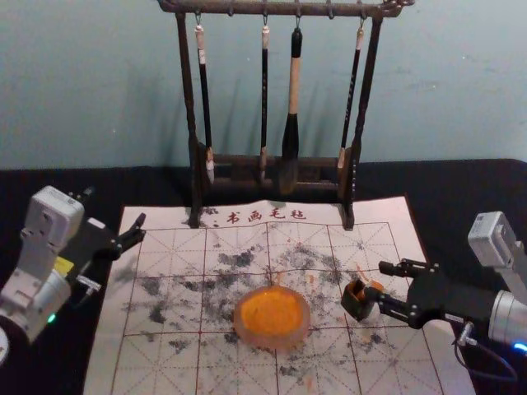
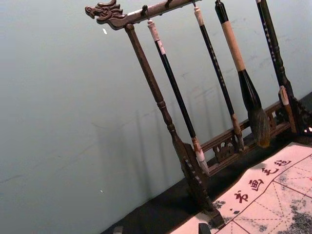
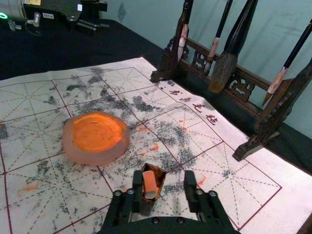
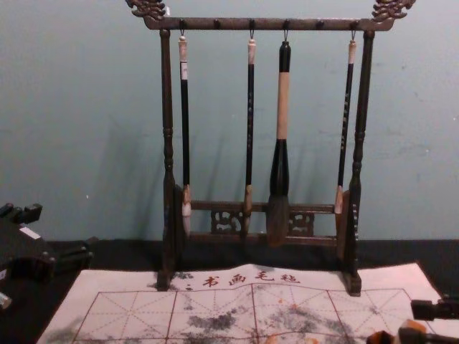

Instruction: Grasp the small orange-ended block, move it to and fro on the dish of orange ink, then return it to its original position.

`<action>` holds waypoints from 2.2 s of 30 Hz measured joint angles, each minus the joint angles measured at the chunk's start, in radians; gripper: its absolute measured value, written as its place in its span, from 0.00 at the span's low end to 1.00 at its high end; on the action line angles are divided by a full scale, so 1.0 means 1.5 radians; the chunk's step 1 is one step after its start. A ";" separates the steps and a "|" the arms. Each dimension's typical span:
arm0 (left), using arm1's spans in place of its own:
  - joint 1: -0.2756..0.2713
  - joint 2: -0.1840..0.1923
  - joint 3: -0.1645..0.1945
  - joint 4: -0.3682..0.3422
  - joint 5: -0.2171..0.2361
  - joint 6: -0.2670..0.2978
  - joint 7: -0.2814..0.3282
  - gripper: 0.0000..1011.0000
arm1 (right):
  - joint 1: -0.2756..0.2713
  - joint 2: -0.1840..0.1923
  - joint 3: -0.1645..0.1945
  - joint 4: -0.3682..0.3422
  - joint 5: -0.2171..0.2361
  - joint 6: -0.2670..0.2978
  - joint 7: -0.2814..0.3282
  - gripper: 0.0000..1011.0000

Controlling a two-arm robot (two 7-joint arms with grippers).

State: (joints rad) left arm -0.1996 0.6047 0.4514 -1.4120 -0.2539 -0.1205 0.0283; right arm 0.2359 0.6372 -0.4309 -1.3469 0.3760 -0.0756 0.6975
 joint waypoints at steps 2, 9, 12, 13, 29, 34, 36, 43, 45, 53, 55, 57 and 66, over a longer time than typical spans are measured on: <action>0.000 0.000 0.000 0.000 0.000 0.000 0.000 0.99 | 0.000 0.000 0.000 0.000 0.000 0.000 0.000 0.44; 0.000 0.000 0.000 0.000 0.000 0.000 0.000 0.99 | 0.000 0.000 0.000 0.000 0.000 0.000 0.000 0.22; 0.000 0.000 0.000 0.000 0.000 0.000 0.000 0.99 | 0.000 0.000 0.000 0.000 0.000 0.000 0.000 0.13; 0.000 0.000 0.000 0.000 0.000 0.000 0.000 0.99 | 0.000 0.000 0.000 0.000 0.000 0.000 0.000 0.12; 0.000 0.000 0.000 0.000 0.000 0.000 0.000 0.99 | 0.000 0.000 0.000 0.000 0.000 0.000 0.000 0.11; 0.000 0.000 0.000 0.000 0.000 0.000 0.000 0.99 | 0.000 0.000 0.000 0.000 0.000 0.000 0.000 0.11; 0.000 0.000 0.000 0.000 0.000 0.000 0.000 0.99 | 0.000 0.000 0.000 0.000 0.000 0.000 0.000 0.11; 0.000 0.000 0.000 0.000 0.000 0.000 0.000 0.99 | -0.001 0.005 0.000 -0.004 0.003 -0.007 0.005 0.11; 0.000 0.000 0.000 0.000 0.000 0.000 0.000 0.99 | -0.003 0.008 0.000 -0.009 0.006 -0.010 0.008 0.11; 0.000 0.000 0.000 0.000 0.000 0.000 0.000 0.99 | -0.010 0.019 0.001 -0.027 0.018 -0.013 0.017 0.11; 0.000 0.000 0.000 0.000 0.000 0.000 0.000 0.99 | -0.013 0.023 0.002 -0.034 0.022 -0.014 0.019 0.11; 0.000 0.000 0.000 0.000 0.000 0.000 0.000 0.99 | -0.015 0.026 0.003 -0.040 0.023 -0.014 0.019 0.11; 0.000 0.000 0.000 0.000 0.000 0.000 0.000 0.99 | -0.030 0.051 0.008 -0.080 0.015 -0.010 0.005 0.11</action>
State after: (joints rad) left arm -0.1995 0.6047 0.4514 -1.4120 -0.2539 -0.1205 0.0283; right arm 0.1912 0.7131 -0.4183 -1.4675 0.3979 -0.0902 0.7043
